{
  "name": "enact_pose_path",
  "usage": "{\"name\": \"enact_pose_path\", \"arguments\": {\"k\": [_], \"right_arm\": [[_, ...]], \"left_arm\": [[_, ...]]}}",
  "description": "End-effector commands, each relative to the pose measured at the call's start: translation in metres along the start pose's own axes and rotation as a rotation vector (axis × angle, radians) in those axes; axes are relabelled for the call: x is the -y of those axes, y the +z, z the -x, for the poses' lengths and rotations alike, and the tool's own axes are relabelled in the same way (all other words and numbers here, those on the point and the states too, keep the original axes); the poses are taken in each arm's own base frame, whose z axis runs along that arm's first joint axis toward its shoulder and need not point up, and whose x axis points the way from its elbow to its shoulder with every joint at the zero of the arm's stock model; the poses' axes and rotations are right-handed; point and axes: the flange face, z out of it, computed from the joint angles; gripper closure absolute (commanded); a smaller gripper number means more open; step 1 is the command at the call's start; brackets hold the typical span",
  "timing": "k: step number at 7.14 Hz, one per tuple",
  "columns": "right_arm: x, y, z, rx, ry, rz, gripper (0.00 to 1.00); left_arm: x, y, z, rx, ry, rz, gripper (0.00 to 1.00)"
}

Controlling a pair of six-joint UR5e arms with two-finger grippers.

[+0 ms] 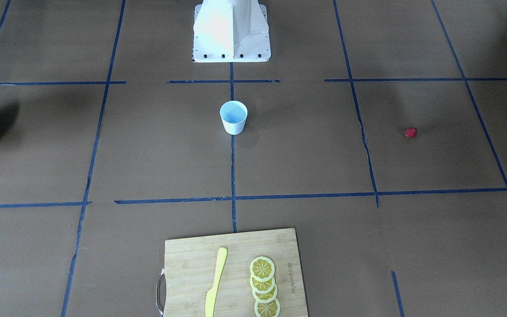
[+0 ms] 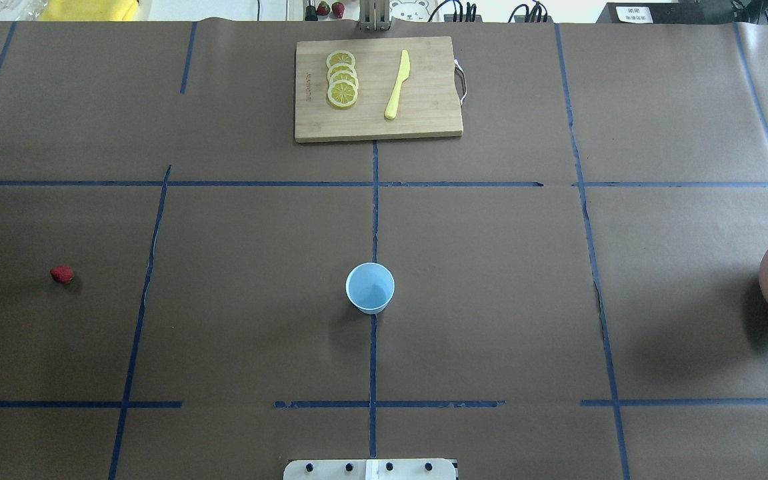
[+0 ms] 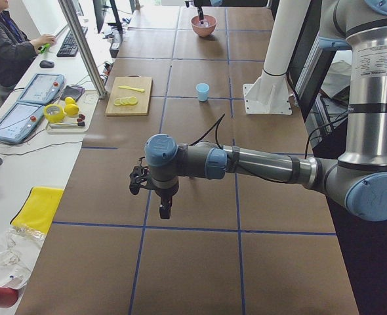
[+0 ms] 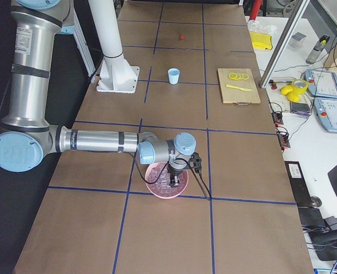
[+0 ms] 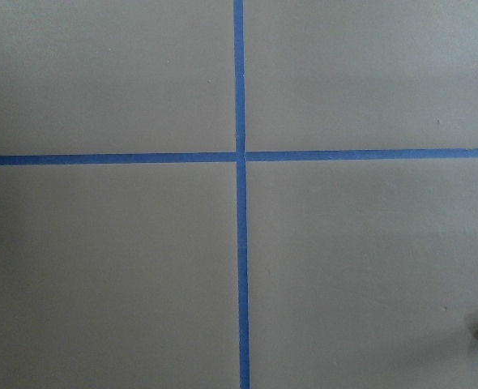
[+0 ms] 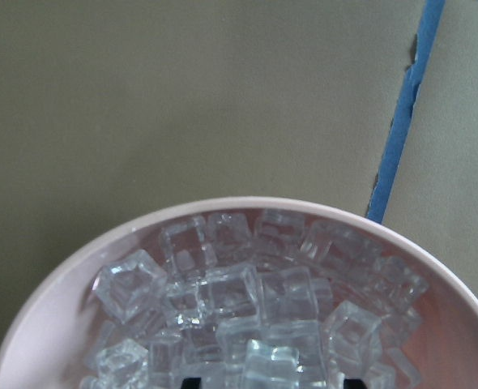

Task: Put ice and strawberries in cup
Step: 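Grasp an ice cube from the pink bowl with the right gripper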

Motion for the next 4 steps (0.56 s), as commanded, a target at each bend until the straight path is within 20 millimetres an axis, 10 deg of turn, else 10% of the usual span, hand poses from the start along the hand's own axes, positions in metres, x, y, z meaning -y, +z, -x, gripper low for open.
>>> {"name": "enact_pose_path", "arguments": {"k": [1, 4], "right_arm": [[-0.0012, 0.0032, -0.0029, 0.0, 0.004, 0.004, 0.35], [-0.0011, 0.0031, -0.003, -0.002, 0.002, 0.003, 0.62]], "left_arm": [[-0.0003, 0.0, 0.0001, 0.0, 0.001, 0.0, 0.0], [-0.0003, 0.0, 0.0001, 0.0, -0.001, 0.0, 0.0]]}}
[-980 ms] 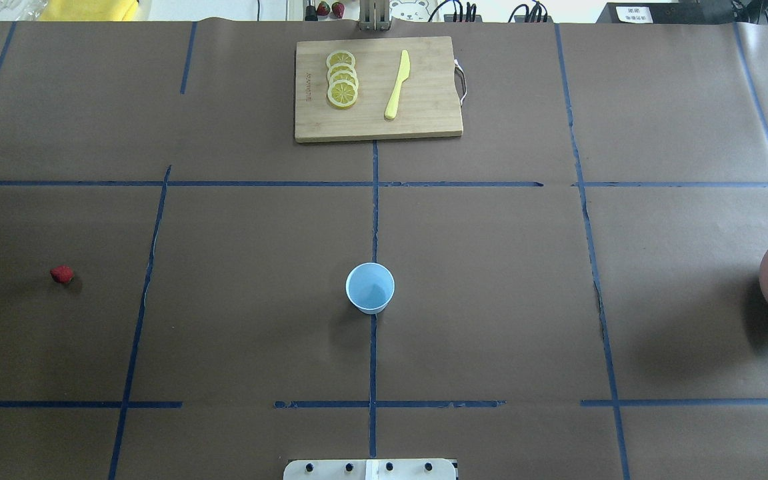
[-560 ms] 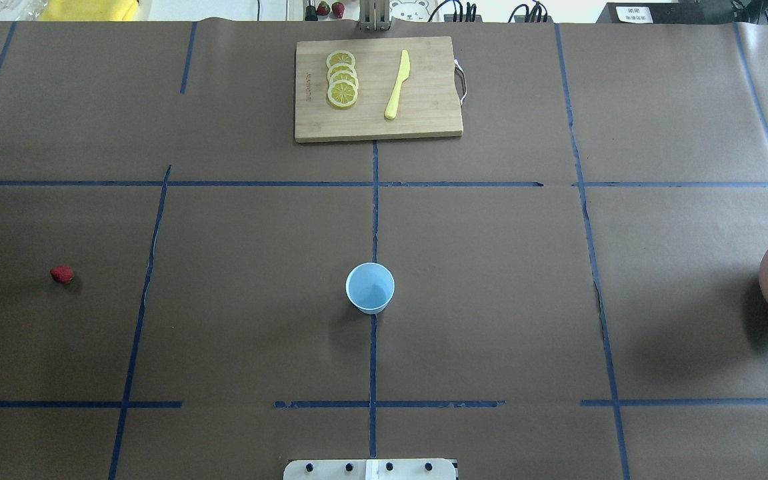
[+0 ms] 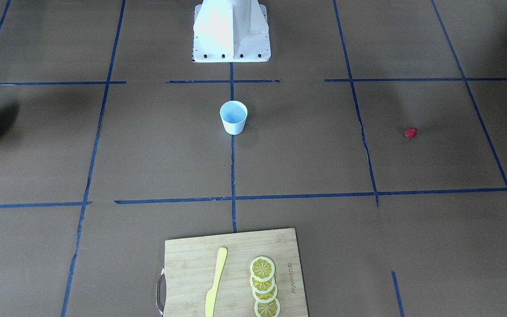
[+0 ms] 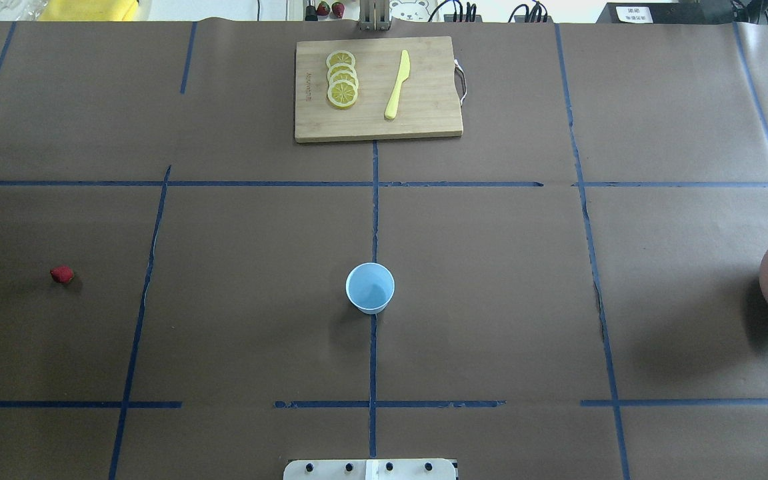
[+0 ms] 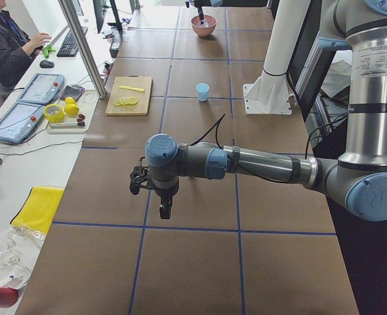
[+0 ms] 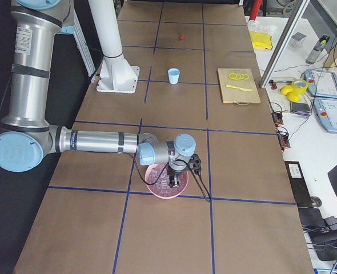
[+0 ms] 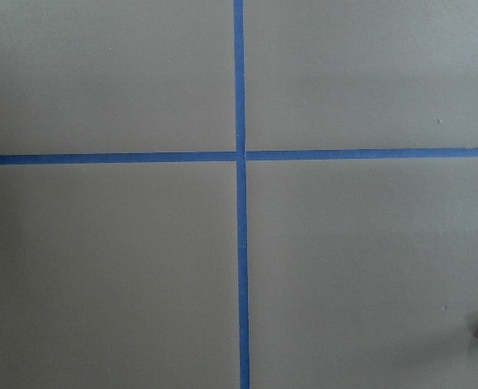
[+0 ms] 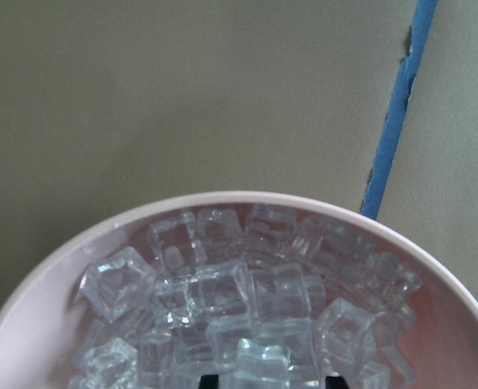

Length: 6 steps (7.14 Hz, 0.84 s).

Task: Put ice and strawberries in cup
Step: 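Grasp an ice cube from the pink bowl with the right gripper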

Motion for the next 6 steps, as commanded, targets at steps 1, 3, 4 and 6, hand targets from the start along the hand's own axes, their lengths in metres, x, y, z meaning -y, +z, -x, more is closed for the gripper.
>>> {"name": "enact_pose_path", "arguments": {"k": [1, 3, 4, 6], "right_arm": [[0.0, 0.0, 0.0, 0.0, -0.006, -0.001, 0.75], [0.0, -0.001, 0.001, 0.0, -0.014, -0.004, 0.9], [0.001, -0.004, 0.003, 0.0, -0.018, -0.009, 0.93], [0.003, -0.029, 0.024, 0.001, -0.055, -0.057, 0.98]], "left_arm": [[0.0, 0.0, 0.0, 0.0, -0.001, 0.0, 0.0], [0.0, 0.0, 0.0, 0.0, -0.001, 0.0, 0.0], [0.0, 0.0, 0.0, 0.0, -0.001, 0.0, 0.0], [0.0, -0.001, -0.001, 0.0, 0.0, -0.001, 0.0]]}}
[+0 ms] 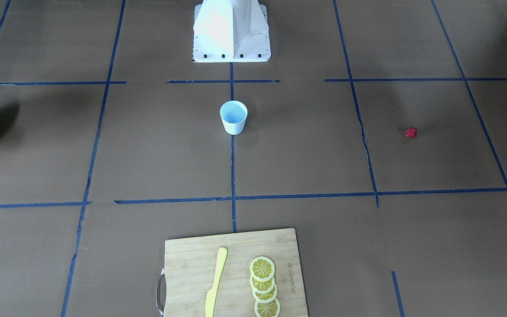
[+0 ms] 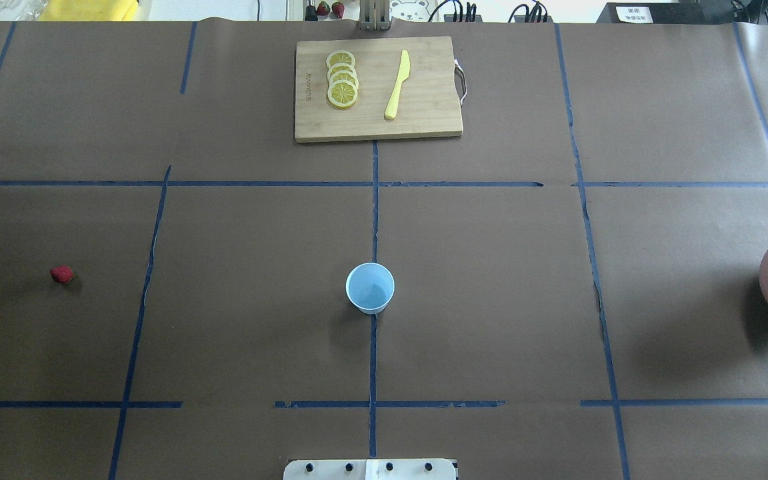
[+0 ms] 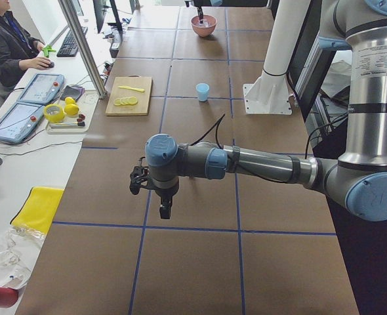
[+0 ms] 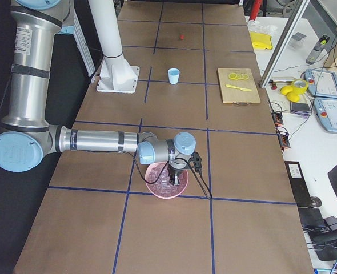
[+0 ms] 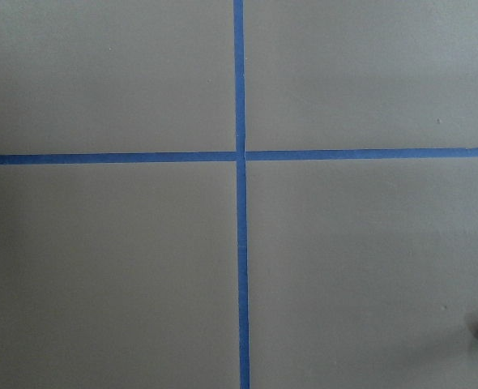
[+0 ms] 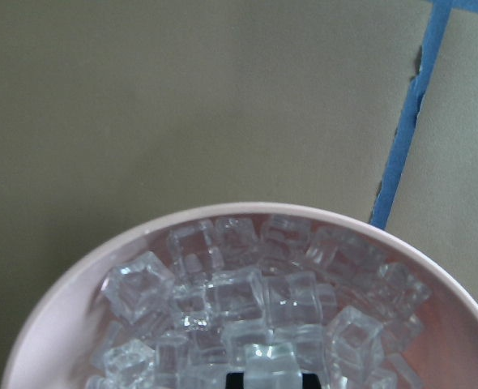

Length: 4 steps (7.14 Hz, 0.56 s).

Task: Put ice and strawberries in cup
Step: 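Grasp an ice cube from the pink bowl with the right gripper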

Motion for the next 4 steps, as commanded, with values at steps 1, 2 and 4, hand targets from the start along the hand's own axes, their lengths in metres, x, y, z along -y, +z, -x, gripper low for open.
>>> {"name": "enact_pose_path", "arguments": {"k": [1, 2, 4], "right_arm": [[0.005, -0.052, 0.019, 0.0, -0.025, -0.103, 0.98], [0.011, -0.079, 0.035, 0.003, -0.055, -0.157, 1.0], [0.062, -0.128, 0.08, 0.005, -0.085, -0.21, 1.0]], "left_arm": [[0.0, -0.001, -0.001, 0.0, 0.001, -0.001, 0.0], [-0.001, -0.002, -0.002, 0.0, 0.003, -0.003, 0.0], [-0.004, 0.0, 0.0, -0.001, -0.002, 0.002, 0.0]]}}
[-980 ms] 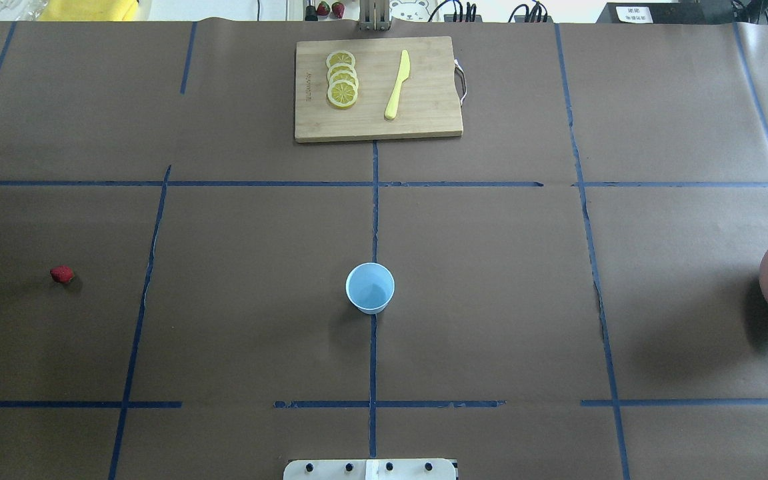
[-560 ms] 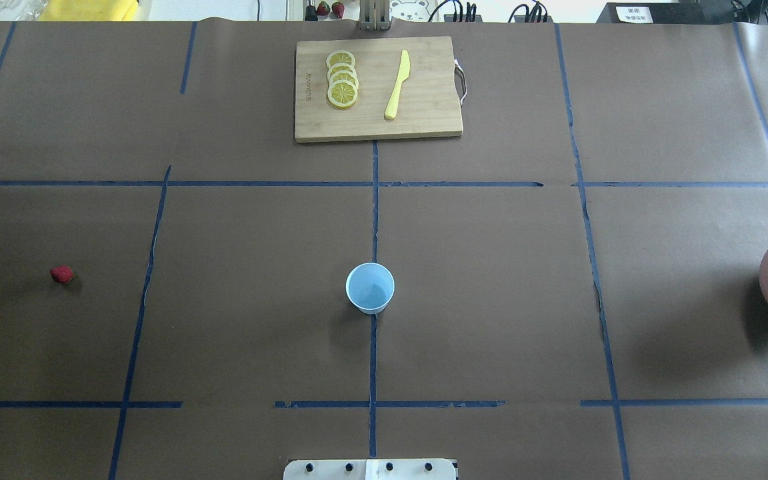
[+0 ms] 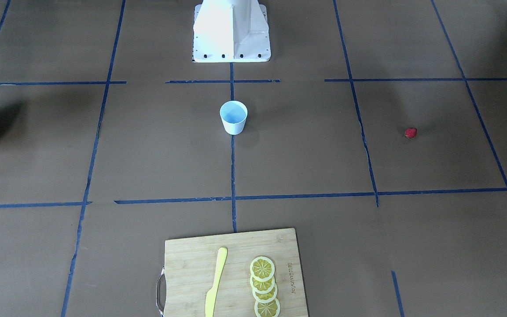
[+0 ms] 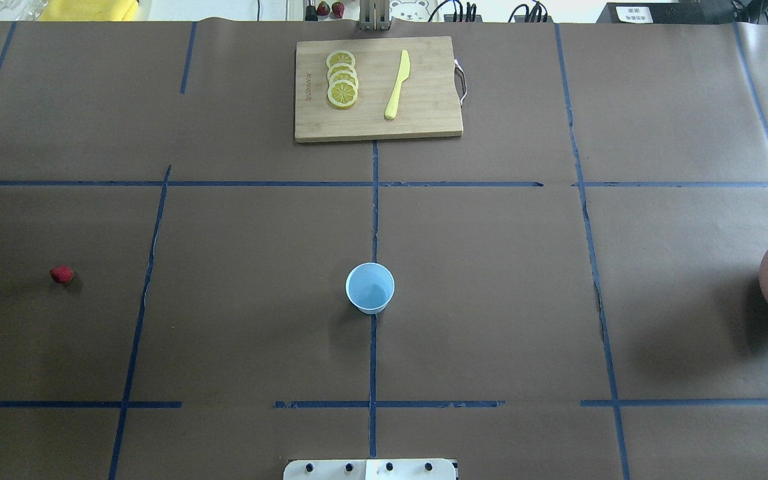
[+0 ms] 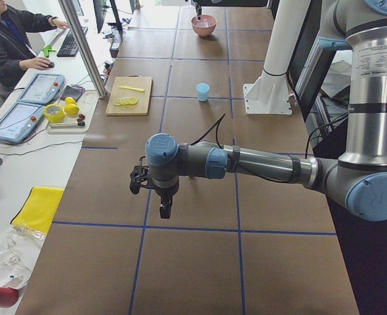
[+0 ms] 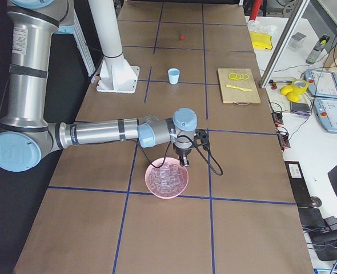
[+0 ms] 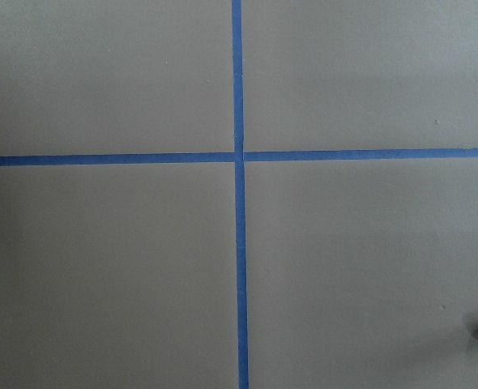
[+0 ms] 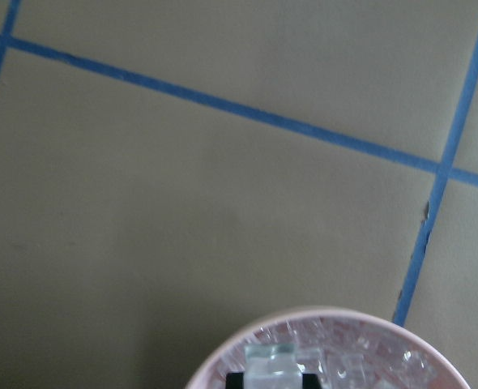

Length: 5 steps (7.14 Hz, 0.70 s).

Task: Put ice and strawberries in cup
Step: 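Grasp an ice cube from the pink bowl with the right gripper, then carry the ice cube with the right gripper over the blue cup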

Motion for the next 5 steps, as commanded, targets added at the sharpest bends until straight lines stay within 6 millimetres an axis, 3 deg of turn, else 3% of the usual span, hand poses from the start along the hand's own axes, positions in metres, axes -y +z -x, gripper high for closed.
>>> {"name": "enact_pose_path", "arguments": {"k": [1, 2, 3, 5], "right_arm": [[0.093, -0.053, 0.068, 0.011, 0.03, -0.026, 1.0], [0.132, -0.059, 0.125, 0.025, 0.019, -0.003, 1.0], [0.156, -0.054, 0.184, 0.049, 0.034, 0.006, 1.0], [0.177, -0.023, 0.34, 0.074, 0.118, 0.031, 1.0]], "left_arm": [[-0.002, -0.001, -0.001, 0.0, 0.0, -0.001, 0.0], [-0.002, -0.001, -0.002, -0.006, 0.001, -0.002, 0.0], [-0.002, -0.001, -0.002, -0.007, 0.001, -0.002, 0.0], [0.0, -0.001, -0.003, -0.008, 0.005, -0.004, 0.0]]}}
